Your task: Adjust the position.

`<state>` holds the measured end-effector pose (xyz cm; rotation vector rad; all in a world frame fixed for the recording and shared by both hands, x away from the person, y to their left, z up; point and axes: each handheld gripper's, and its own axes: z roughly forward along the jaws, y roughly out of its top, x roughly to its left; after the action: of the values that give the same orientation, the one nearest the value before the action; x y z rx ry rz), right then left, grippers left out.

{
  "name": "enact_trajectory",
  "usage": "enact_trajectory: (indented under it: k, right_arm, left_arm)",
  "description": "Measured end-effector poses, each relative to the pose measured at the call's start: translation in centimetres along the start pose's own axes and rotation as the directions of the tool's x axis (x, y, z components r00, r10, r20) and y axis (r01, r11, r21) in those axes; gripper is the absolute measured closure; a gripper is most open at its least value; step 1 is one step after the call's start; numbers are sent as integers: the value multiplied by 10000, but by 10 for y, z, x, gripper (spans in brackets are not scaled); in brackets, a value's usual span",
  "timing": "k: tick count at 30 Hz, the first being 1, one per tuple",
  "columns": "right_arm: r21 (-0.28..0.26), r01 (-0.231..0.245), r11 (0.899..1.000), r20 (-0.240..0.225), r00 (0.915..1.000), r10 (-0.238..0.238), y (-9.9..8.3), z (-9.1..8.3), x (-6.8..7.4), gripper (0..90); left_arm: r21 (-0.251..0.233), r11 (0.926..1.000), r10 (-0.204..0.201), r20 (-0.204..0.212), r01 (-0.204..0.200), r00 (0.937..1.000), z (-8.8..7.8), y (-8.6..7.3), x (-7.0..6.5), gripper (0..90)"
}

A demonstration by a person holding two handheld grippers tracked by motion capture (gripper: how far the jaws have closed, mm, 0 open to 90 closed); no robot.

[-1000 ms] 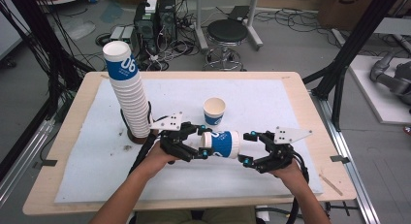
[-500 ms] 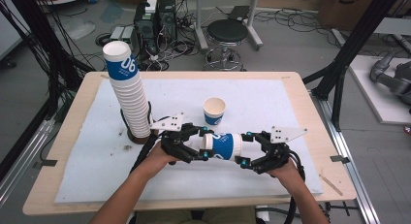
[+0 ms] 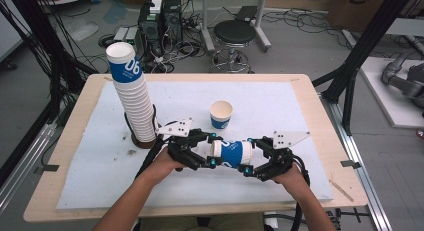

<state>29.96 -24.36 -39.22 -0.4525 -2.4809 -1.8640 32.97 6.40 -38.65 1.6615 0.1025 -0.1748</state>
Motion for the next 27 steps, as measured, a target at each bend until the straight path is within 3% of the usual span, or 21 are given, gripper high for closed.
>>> enact_trajectory:
  k: [16, 23, 27]
  right_arm:
    - [150, 309, 9994, -65, 9995, -308, 1, -7, 1, 305]
    - [218, 349, 9992, -130, 9993, -346, 2, -8, 1, 318]
    - [291, 373, 9989, -195, 9991, -367, 2, -7, 2, 329]
  left_arm:
    - [351, 9993, 140, 7, -140, 9999, 0, -1, 0, 321]
    - [556, 9984, -97, -195, 108, 9998, 1, -1, -2, 311]
    - [637, 9976, -237, -404, 263, 9989, 2, -2, -3, 258]
